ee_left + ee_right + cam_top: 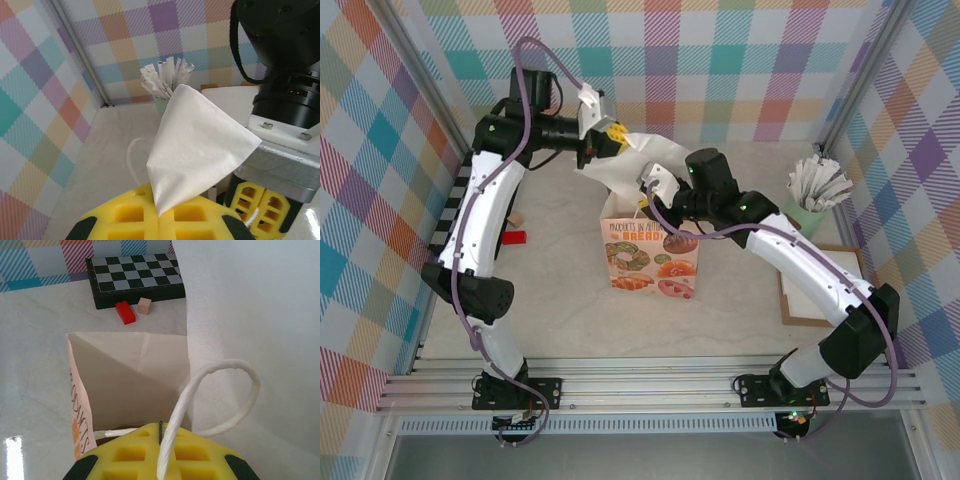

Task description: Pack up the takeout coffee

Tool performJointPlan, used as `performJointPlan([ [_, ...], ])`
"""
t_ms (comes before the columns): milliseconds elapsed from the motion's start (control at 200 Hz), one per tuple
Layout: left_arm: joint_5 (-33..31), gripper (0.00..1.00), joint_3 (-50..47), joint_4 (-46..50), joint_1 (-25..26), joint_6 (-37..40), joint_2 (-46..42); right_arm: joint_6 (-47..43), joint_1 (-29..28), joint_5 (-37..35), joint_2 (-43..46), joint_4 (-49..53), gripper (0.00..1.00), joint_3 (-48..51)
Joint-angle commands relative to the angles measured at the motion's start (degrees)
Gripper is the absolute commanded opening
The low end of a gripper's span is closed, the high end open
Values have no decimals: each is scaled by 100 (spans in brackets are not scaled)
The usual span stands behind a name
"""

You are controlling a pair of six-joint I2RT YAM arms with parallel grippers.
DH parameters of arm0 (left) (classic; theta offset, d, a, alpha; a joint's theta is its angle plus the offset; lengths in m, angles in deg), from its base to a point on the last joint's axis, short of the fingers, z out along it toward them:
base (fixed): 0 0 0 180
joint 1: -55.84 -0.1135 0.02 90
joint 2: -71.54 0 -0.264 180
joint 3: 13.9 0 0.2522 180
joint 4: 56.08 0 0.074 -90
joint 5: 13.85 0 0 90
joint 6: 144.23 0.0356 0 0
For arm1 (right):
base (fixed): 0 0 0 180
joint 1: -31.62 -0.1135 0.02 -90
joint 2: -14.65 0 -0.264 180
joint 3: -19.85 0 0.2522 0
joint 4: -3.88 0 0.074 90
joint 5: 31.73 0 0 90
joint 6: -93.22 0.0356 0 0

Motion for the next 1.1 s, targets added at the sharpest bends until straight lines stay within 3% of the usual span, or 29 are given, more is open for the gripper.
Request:
performJointPlan([
  [0,50,0,-182,293,96,166,-88,-553,-30,-87,131,-634,4,15],
  [260,-42,0,-128,1037,103,316,-13,-1225,-138,33,282,-695,8,124],
  [575,-177,0,-1141,188,252,-116,-632,-1376,-337,-18,685,-449,16,656],
  [615,-206,0,-1147,235,266,-113,-633,-1354,-338,-2,729,-317,21,607],
  [700,-315,0,-1182,266,279,-143,-658,-1219,-338,56,820,194,47,442],
  [735,-358,0,-1211,257,287,-155,-678,-1081,-338,62,881,457,54,371],
  [915,-493,0,-1389,134,349,-258,-756,-205,-320,-259,1478,1276,74,419],
  [1095,-650,0,-1437,41,470,-341,-750,476,-45,-448,1635,1722,93,-156],
])
